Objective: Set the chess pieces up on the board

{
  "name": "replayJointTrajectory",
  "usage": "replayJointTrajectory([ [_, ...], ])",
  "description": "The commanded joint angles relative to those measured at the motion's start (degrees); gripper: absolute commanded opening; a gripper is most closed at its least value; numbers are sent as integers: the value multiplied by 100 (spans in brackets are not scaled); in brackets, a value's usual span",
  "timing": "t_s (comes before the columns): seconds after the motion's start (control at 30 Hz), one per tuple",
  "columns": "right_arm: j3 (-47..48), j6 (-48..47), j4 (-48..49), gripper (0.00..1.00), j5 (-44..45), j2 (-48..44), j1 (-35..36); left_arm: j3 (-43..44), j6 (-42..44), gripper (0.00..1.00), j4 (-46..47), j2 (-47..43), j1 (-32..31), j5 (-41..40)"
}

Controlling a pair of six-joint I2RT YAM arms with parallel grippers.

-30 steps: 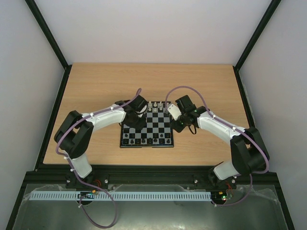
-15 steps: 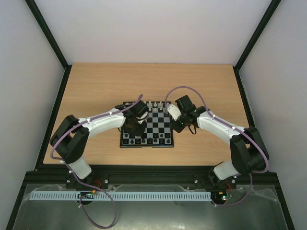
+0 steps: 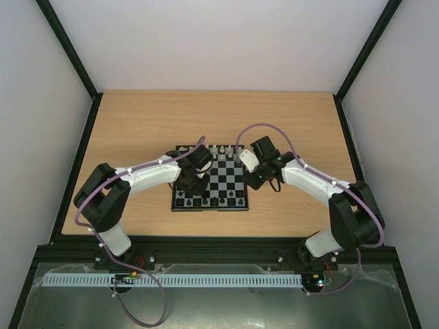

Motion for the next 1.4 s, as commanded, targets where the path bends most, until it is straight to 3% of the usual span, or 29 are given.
replayJointTrajectory([
  [0.0, -24, -37, -244, 40, -68, 20, 4, -37, -72, 9, -32, 133, -21, -42],
  [0.13, -24, -37, -248, 40, -64, 28, 1, -19, -54, 12, -41, 145, -24, -23],
  [0.3, -22, -42, -247, 40, -56, 28, 5, 124, -30, 24, -184, 72, -24, -71],
  [0.47, -33, -37, -248, 40, -49, 37, 2, 420, -11, 30, -232, -92, -24, -130],
  [0.63, -45, -38, -242, 40, -46, 78, 7, 648, -8, 29, 91, -20, -24, -309],
  [0.83, -42, -21, -237, 40, -49, 109, 6, 1063, -56, 20, 297, 434, -24, -479],
  [1.37, -68, -54, -224, 40, -14, 116, 8, 1422, 54, 23, 107, 1131, -24, -524],
])
